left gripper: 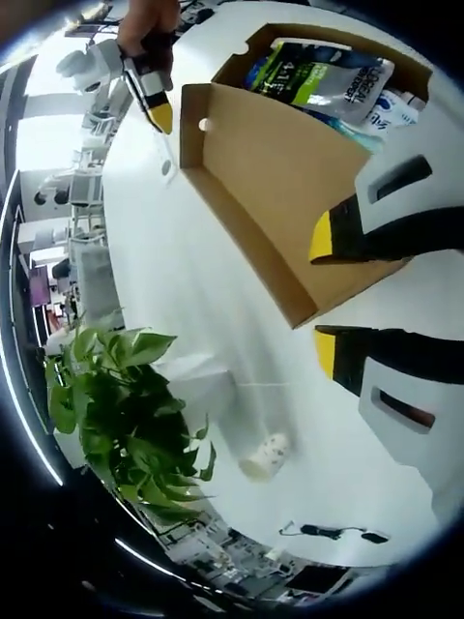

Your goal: Operate the shoe box by opening the lid, removing the specified soft item, and placing it in the target area until the item is outside and the box remains undamaged.

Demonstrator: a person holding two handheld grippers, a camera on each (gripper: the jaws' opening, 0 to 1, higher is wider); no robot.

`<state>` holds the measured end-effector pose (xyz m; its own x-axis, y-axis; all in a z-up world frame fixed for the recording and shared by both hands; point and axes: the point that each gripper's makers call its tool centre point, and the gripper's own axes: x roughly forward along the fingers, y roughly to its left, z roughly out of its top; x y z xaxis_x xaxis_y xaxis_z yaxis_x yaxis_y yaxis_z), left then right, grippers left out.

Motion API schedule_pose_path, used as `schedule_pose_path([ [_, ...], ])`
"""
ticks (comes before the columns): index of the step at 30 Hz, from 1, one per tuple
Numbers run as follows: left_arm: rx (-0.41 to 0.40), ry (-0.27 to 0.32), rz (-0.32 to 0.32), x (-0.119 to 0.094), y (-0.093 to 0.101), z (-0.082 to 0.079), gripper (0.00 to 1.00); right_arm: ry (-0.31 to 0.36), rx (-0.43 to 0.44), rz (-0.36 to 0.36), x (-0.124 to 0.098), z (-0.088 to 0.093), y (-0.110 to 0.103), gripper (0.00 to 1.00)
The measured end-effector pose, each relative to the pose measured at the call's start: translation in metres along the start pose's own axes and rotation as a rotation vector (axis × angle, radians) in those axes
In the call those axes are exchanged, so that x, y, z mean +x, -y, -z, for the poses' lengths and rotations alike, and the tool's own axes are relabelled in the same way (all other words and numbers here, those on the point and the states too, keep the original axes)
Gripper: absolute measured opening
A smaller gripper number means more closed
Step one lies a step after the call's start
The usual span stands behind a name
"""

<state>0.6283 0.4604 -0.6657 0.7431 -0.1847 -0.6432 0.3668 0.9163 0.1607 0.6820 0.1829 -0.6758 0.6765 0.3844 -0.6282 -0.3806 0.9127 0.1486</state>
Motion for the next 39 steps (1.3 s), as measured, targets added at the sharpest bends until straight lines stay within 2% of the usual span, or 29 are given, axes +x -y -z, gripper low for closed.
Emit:
schedule_pose_path([
  [6,0.007,0.043,0.007,-0.013,0.009,-0.014,0.28,0.038,-0.041,-0.055,-0.021,-0.005,-0.015,0.3],
  [15,-0.027,0.085,0.02,-0.032,0.019,-0.022,0.32,0.089,-0.024,-0.1,-0.05,-0.004,-0.022,0.4],
  [19,-0.018,0.088,0.029,-0.042,0.027,-0.018,0.37,0.079,-0.07,-0.104,-0.062,0.004,-0.026,0.44],
  [27,-0.034,0.111,0.056,-0.064,0.043,-0.016,0.41,0.078,-0.073,-0.118,-0.082,0.02,-0.03,0.47],
  [39,-0.069,0.115,0.089,-0.089,0.071,0.003,0.41,0.066,-0.063,-0.125,-0.111,0.049,-0.037,0.47],
])
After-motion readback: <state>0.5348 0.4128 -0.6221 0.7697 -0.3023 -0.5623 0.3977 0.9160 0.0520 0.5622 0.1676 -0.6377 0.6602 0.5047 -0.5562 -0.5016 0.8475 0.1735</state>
